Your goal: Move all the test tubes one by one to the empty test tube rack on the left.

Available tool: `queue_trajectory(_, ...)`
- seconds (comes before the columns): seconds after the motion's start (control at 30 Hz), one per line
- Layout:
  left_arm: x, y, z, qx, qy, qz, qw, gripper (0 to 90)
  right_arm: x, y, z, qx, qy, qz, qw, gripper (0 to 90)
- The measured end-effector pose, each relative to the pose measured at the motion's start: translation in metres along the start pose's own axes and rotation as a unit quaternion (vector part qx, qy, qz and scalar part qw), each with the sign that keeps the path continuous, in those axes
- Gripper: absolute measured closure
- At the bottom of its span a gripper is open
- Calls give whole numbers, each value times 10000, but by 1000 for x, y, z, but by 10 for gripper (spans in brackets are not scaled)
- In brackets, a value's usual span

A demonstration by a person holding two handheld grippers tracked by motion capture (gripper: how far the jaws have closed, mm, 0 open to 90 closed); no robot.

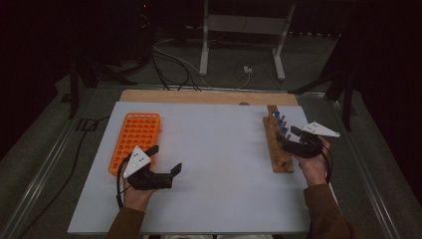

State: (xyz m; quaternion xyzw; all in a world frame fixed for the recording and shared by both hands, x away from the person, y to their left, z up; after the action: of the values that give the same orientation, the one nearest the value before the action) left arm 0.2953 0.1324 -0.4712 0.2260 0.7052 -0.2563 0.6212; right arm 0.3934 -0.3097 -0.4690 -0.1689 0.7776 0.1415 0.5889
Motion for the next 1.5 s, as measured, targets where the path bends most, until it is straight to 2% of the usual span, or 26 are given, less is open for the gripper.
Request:
queue_trajectory(0.17,2,-5,4,79,77,73,9999,7,2,-2,6,37,51,-79,9999,587)
queue_trajectory(0.37,3,-5,4,95,87,52,9999,7,10,-4,16,46,272,-128,9995,760)
queue_trajectory(0.63,3,-5,5,106,93,37,9999,7,8,0,23,82,320,-287,9990,761)
queue_trajectory(0.93,4,-4,5,78,108,12,9999,7,8,-1,25,109,316,-173,9993,757)
queue_trajectory(1.2,5,-5,5,85,132,9,9999,7,7,0,23,137,373,-217,9990,768)
queue_trajectory(1.33,5,-6,6,58,160,-3,9999,7,4,-1,19,97,291,-142,9994,768)
queue_trajectory(1.5,5,-6,6,48,149,-42,9999,7,0,-1,15,78,238,-160,9996,769)
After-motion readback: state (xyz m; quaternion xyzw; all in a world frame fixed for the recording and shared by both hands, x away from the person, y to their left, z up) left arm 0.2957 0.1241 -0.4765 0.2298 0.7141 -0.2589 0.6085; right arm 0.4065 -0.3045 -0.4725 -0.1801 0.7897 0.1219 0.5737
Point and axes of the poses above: each handheld gripper's, and its own axes: z roughly forward along the jaws, x roughly out of its underside, y roughly to its left, the point moved 4 cm from there along z, roughly forward along the jaws, and after that the axes turned 11 degrees about -y, right-handed, at the moved point
